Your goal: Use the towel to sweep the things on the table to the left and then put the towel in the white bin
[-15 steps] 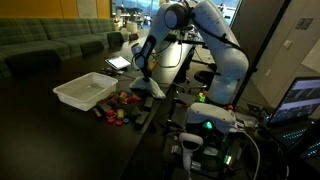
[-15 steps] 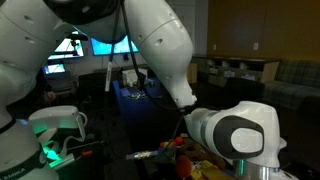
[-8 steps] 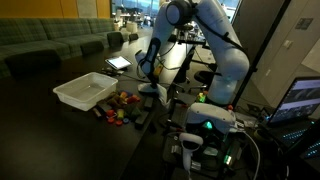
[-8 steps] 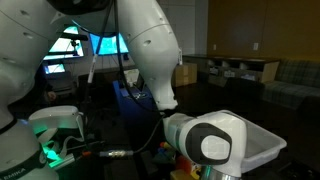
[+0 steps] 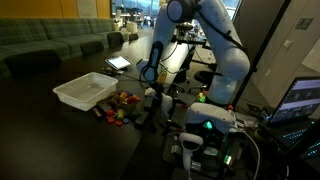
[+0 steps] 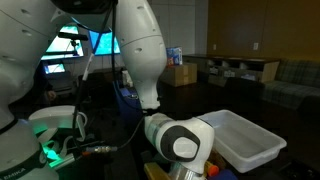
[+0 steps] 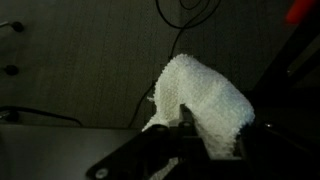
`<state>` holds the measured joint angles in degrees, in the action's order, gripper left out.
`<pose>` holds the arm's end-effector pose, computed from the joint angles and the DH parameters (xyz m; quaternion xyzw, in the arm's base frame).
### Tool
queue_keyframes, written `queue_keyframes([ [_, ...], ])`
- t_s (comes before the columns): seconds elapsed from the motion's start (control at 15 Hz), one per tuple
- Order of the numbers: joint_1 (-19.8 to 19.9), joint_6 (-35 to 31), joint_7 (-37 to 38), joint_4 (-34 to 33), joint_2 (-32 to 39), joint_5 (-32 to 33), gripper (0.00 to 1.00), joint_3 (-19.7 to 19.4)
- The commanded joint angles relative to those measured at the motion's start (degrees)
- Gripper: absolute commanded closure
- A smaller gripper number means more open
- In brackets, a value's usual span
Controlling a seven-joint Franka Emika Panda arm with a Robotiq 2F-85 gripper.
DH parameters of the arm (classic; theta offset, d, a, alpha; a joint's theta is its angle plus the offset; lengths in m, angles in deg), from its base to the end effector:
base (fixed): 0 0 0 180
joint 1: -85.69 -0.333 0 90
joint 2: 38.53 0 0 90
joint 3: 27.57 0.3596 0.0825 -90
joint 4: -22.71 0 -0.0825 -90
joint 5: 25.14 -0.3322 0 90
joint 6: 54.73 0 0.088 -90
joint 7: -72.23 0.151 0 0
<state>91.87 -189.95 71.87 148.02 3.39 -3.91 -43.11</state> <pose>0.4168 -0.1995 0.0811 0.9452 -0.0075 -0.2999 0.1290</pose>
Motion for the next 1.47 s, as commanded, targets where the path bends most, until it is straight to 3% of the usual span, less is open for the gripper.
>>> queue_keyframes([
  [0.0, 0.0, 1.1, -2.2, 2.6, -3.3, -2.1, 0.87, 4.2],
  [0.4, -1.8, -0.8, -5.6, 2.1, -3.7, -6.1, 0.87, 13.4],
  [0.73, -5.3, 2.9, -4.0, 0.8, -3.5, -11.4, 0.87, 18.9],
  [1.0, -9.9, 8.2, 2.7, -2.9, -1.7, -16.8, 0.87, 20.0],
  [1.2, -11.4, 17.3, 7.3, -8.9, 0.5, -23.2, 0.87, 21.1],
  [1.4, -12.9, 21.4, 10.4, -15.3, 1.4, -27.3, 0.86, 21.4],
])
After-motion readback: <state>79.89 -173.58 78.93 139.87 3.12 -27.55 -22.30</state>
